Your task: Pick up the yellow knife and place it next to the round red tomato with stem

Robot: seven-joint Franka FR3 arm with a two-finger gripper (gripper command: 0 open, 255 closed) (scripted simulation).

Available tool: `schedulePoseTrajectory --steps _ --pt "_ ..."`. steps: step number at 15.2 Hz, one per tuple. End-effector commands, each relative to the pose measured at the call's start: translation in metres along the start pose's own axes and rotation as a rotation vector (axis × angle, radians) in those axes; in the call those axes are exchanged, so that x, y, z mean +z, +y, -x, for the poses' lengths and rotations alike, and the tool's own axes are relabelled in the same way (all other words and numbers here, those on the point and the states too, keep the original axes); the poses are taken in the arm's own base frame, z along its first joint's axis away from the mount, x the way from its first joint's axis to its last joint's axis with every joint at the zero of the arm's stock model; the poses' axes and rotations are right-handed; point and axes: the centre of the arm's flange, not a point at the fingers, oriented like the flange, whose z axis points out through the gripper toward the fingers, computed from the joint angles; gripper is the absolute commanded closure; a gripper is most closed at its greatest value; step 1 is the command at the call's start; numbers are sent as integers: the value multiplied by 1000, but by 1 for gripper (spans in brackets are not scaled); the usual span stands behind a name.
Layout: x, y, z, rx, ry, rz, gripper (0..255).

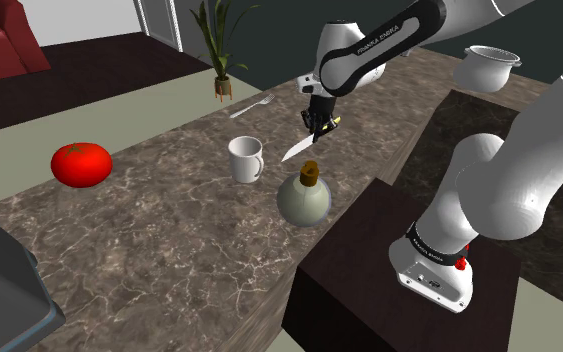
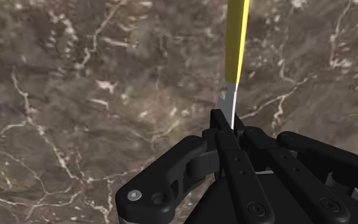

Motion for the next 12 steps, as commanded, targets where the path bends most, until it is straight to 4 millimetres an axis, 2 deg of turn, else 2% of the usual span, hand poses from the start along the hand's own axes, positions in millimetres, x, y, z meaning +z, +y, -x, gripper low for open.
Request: schedulePoseTrajectory --steps 1,12 --pt "-5 0 0 0 0 0 255" --pt "-63 0 -1 0 0 0 255"
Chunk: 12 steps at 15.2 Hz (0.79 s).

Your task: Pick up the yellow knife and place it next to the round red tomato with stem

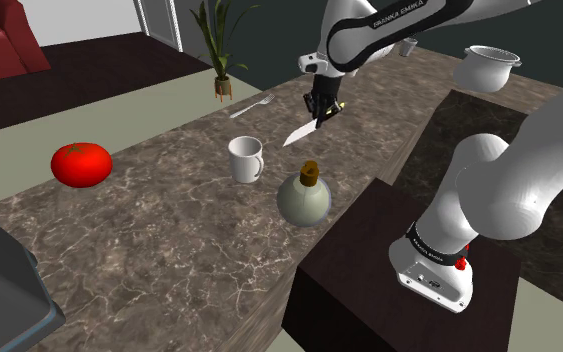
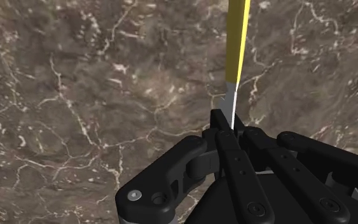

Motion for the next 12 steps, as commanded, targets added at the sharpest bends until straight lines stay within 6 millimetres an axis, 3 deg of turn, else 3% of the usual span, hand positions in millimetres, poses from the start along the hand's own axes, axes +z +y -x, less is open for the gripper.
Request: schedulePoseTrajectory --steps 1,12 --pt "-11 0 0 0 0 -1 255" --pt "-69 1 -1 0 0 -1 255"
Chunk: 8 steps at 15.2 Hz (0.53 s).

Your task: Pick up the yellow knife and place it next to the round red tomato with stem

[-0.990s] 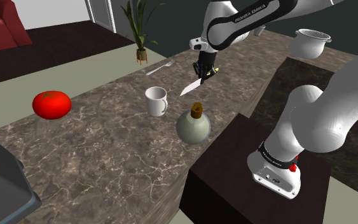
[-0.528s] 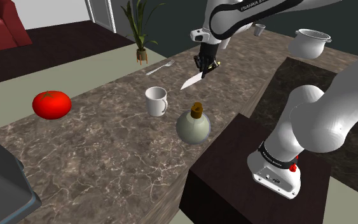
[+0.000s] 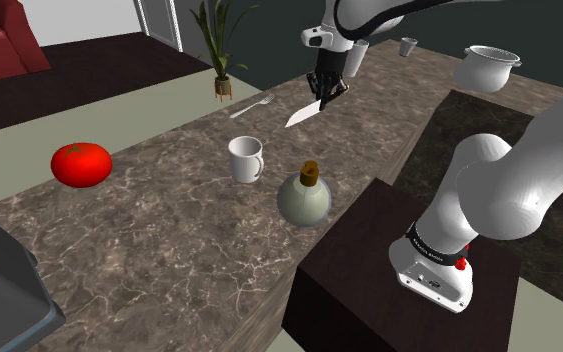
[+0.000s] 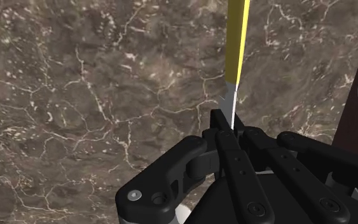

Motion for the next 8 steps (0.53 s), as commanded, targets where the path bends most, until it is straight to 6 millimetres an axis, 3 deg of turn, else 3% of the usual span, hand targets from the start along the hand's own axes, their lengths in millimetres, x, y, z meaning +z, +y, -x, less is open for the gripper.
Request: schedulePoseTrajectory --steps 1,8 --pt "-11 0 0 0 0 -1 255" --pt "-48 0 -1 0 0 -1 255"
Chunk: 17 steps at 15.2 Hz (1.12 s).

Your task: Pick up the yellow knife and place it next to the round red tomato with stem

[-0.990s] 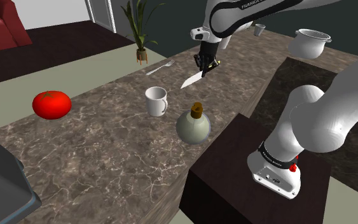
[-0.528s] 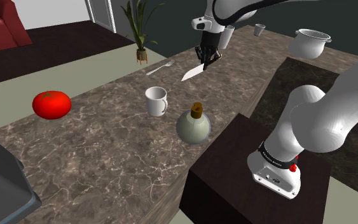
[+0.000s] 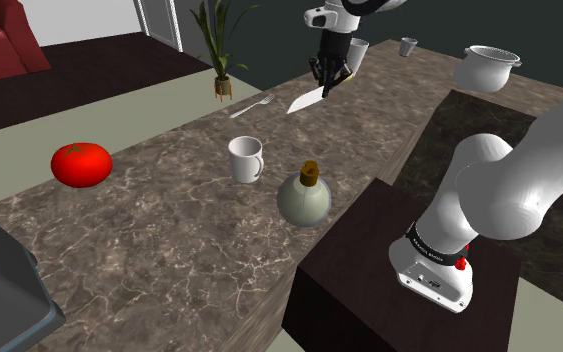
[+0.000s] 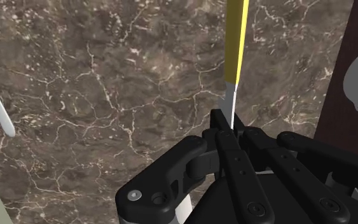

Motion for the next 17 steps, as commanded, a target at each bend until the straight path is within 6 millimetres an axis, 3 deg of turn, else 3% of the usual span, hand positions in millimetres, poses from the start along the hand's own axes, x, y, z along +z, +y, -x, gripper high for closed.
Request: schedulePoseTrajectory --steps 1,2,17 --pt "-11 0 0 0 0 -1 255" --pt "-12 0 -1 0 0 -1 255" --pt "-8 28 -196 0 0 -1 255"
